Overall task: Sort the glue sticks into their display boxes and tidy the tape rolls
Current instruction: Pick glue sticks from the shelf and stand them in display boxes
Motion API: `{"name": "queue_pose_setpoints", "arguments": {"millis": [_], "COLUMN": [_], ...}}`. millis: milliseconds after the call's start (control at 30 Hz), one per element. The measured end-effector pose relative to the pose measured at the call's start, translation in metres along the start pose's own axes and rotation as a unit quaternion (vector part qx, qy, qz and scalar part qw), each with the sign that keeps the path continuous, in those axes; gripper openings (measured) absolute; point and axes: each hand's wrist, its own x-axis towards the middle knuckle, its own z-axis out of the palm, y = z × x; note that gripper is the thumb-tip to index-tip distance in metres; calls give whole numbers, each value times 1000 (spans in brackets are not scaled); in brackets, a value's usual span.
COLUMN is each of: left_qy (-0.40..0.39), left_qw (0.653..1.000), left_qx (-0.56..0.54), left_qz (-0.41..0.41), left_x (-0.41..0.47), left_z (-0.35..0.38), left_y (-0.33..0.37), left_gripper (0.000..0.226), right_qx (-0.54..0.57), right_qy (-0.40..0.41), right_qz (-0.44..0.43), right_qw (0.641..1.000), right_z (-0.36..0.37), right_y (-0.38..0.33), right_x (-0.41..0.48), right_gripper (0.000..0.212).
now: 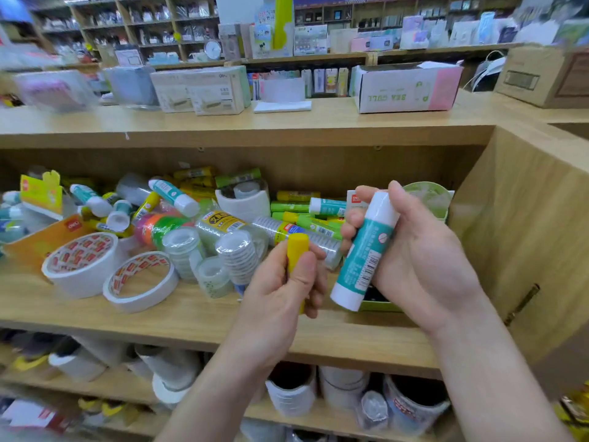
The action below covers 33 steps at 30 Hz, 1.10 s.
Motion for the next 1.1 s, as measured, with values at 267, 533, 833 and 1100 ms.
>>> {"name": "queue_pose_setpoints", "arguments": {"millis": [267, 533, 833, 1100], "left_qy": [34, 70, 183, 135], "left_qw": [999, 993, 977, 933], "left_qx": [-24, -24, 87, 326], "left_qz": [5, 90, 68, 67], "left_x": [-48, -94, -117, -80], "left_z": [-74, -226, -374, -437], "left_y": [29, 44, 67, 48], "left_gripper": [42, 20, 27, 29], "right_qx": [17, -363, -469, -447], "right_qy": [-66, -166, -146, -33], "right_qz": [-17, -66, -169, -210], "right_qw": [998, 915, 855, 869], "right_z": [77, 191, 297, 314], "right_y": [62, 173, 272, 276], "right_x": [-4, -5, 30, 82], "right_gripper": [26, 19, 16, 17]}}
